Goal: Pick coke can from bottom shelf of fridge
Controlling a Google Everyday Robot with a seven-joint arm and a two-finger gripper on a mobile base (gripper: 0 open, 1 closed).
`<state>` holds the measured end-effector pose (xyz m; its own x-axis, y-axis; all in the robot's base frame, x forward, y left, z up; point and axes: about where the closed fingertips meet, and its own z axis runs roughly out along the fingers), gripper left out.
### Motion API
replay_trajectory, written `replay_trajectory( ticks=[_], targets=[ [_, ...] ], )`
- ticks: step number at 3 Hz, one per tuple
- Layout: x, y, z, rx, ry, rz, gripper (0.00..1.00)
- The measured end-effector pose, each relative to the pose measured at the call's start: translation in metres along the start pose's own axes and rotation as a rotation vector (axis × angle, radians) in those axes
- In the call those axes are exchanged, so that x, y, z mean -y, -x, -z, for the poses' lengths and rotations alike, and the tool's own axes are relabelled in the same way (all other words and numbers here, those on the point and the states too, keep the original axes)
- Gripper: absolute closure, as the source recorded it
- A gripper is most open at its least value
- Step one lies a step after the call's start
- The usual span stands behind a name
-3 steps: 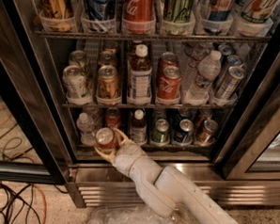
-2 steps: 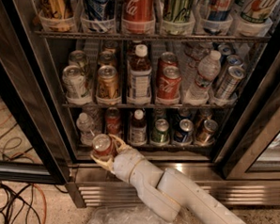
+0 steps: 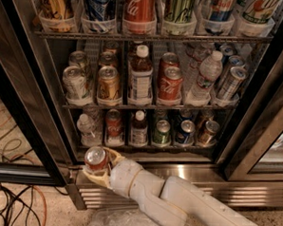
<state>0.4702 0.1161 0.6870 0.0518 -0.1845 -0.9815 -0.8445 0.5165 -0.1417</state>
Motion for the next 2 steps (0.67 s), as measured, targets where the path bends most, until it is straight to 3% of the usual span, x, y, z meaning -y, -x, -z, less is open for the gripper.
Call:
replay_trajectory(
  ticks=[2],
  targets=[
    [-0.034, 0.025, 0.031, -0.041, 0.034, -0.077, 1.0]
  ],
)
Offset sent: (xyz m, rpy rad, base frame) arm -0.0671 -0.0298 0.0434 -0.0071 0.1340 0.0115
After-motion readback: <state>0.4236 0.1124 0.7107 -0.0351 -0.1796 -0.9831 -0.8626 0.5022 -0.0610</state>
